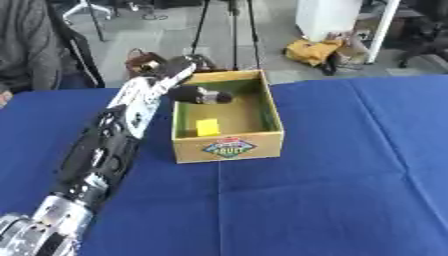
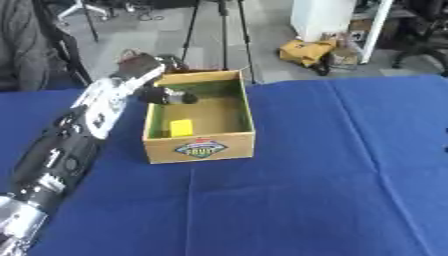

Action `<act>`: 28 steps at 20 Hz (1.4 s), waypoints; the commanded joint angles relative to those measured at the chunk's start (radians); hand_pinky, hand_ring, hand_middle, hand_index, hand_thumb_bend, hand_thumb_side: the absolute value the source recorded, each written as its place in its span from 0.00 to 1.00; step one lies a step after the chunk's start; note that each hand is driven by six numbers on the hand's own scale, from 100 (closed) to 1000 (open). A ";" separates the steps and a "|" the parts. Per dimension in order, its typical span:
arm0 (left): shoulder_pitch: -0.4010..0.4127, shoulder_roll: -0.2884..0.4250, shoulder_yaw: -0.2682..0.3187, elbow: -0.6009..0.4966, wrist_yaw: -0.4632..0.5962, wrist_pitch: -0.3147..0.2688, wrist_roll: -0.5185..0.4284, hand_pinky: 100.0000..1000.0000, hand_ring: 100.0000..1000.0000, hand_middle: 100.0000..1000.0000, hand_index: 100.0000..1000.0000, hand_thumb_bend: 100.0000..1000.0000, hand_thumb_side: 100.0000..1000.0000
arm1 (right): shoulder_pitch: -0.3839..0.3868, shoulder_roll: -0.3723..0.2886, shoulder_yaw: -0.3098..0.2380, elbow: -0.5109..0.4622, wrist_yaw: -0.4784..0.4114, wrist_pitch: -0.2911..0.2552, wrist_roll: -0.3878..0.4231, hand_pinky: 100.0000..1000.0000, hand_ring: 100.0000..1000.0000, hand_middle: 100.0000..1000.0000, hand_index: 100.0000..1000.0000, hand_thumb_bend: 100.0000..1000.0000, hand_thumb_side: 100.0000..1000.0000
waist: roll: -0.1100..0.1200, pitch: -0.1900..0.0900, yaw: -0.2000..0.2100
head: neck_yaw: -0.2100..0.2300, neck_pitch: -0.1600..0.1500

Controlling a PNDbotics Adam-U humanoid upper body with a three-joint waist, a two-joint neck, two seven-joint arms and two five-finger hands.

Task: Pick up objects on the table and place them in the box.

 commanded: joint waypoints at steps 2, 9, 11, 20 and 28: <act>0.051 0.026 0.103 -0.127 0.071 -0.069 0.068 0.85 0.85 0.84 0.83 0.95 1.00 | 0.002 -0.013 -0.021 -0.022 0.019 -0.006 -0.002 0.47 0.63 0.68 0.76 0.00 0.91 | -0.006 -0.023 0.036 | -0.044 0.012; 0.225 -0.057 0.250 -0.285 0.179 -0.044 0.176 0.76 0.78 0.78 0.77 0.77 1.00 | 0.012 -0.001 -0.048 -0.068 0.081 0.001 -0.010 0.51 0.67 0.70 0.75 0.00 0.96 | -0.006 -0.011 0.137 | -0.099 -0.003; 0.274 -0.092 0.269 -0.315 0.210 -0.015 0.206 0.76 0.78 0.77 0.76 0.75 1.00 | 0.011 0.014 -0.051 -0.078 0.092 0.007 -0.017 0.53 0.67 0.71 0.75 0.00 0.96 | -0.004 -0.007 0.155 | -0.100 -0.009; 0.499 -0.133 0.164 -0.484 0.348 0.123 0.345 0.75 0.78 0.77 0.77 0.72 1.00 | 0.015 0.065 -0.029 -0.044 0.092 0.009 -0.018 0.61 0.73 0.73 0.75 0.00 0.97 | 0.002 0.014 0.142 | -0.074 -0.035; 0.671 -0.097 0.043 -0.635 0.470 0.232 0.467 0.74 0.77 0.76 0.75 0.71 1.00 | 0.025 0.080 -0.025 -0.031 0.082 0.006 -0.025 0.61 0.73 0.73 0.76 0.00 0.98 | 0.006 0.007 0.124 | -0.067 -0.024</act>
